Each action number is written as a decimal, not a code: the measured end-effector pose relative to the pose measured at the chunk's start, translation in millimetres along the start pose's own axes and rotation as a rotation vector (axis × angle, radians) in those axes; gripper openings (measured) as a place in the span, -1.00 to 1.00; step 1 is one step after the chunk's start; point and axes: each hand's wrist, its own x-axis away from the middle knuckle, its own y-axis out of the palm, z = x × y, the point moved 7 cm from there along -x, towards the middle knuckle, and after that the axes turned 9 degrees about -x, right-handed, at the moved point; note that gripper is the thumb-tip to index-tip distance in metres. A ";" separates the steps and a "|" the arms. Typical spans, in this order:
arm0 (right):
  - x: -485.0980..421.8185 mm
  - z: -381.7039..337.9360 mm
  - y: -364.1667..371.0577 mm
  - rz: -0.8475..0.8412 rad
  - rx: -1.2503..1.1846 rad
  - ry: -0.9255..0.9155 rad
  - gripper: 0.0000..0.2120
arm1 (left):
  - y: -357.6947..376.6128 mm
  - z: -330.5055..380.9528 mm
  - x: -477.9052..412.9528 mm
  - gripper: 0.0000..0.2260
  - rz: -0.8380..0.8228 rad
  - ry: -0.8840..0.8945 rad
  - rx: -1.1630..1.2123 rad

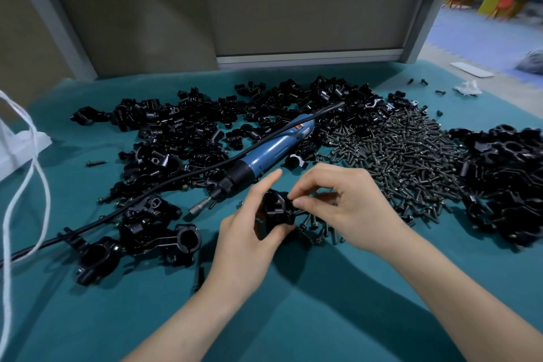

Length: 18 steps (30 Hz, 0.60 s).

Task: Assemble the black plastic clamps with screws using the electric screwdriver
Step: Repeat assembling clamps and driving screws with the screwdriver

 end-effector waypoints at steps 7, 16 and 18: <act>0.5 -6.3 -0.8 -0.099 -0.048 -0.038 -0.84 | 3.2 8.8 1.3 -0.26 -0.073 0.100 0.000; 1.1 1.0 2.4 -0.127 -0.134 -0.007 -0.81 | 10.2 -1.9 0.1 -0.21 -0.134 0.017 0.217; 1.4 2.2 5.5 -0.128 -0.179 0.000 -0.84 | 10.4 -6.0 -0.5 -0.20 -0.153 0.006 0.256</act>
